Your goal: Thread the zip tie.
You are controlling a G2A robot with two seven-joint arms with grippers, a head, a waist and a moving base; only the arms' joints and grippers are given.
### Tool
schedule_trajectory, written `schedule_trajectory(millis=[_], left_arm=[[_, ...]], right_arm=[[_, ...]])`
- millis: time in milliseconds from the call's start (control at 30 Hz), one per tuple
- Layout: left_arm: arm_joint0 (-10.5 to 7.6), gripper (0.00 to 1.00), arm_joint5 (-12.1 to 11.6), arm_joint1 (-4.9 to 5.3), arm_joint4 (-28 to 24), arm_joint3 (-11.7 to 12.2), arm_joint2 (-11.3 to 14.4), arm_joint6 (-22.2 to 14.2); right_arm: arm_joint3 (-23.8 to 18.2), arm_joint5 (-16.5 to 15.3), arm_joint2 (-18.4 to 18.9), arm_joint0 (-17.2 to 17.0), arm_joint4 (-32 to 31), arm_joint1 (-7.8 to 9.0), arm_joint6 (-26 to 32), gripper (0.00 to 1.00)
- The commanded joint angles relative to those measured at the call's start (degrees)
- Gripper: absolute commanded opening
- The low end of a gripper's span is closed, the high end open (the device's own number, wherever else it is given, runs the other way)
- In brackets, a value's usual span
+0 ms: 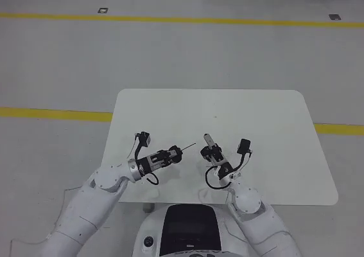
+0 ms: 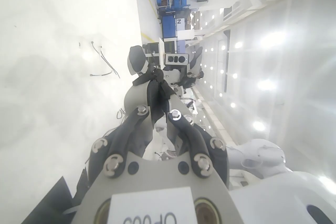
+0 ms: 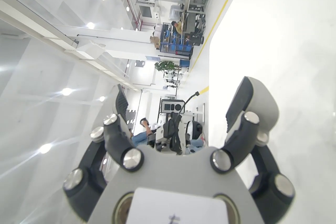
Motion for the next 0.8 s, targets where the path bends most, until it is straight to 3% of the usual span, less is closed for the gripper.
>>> schedule_trajectory(millis=[0, 200, 267, 500, 533, 600, 767], left_arm=[[-0.02, 0.00, -0.01, 0.34, -1.79, 0.81, -1.04, -3.98], [0.27, 0.00, -0.01, 0.91, -2.77, 1.54, -2.85, -8.98], [-0.04, 0.00, -0.01, 0.99, -2.44, 1.70, -2.59, -11.29], [-0.02, 0.00, 0.08, 0.98, -2.40, 1.62, -2.53, -11.08], [-0.05, 0.00, 0.76, 0.98, -2.28, 1.30, -2.17, -10.87], [-0.39, 0.00, 1.06, 1.07, -2.53, 1.74, -2.21, -11.16], [-0.99, 0.00, 0.29, 1.63, -4.60, 3.09, -2.51, -17.90]], right_arm=[[0.44, -0.02, 1.23, 0.43, 3.63, 0.33, 5.83, 1.00], [2.10, -0.49, 2.33, 2.60, 4.41, 1.13, 15.58, 1.00], [2.52, -0.57, 2.57, 2.95, 4.75, 1.21, 16.36, 1.00], [2.52, -0.57, 2.57, 2.95, 4.75, 1.21, 16.36, 1.00], [3.08, 0.52, 2.33, 3.04, 6.19, 1.20, 17.62, 1.00], [4.63, 1.14, 2.73, 4.20, 9.14, 1.38, 22.01, 1.00], [9.98, 1.78, 3.95, 7.58, 15.59, 2.15, 36.15, 1.00]])
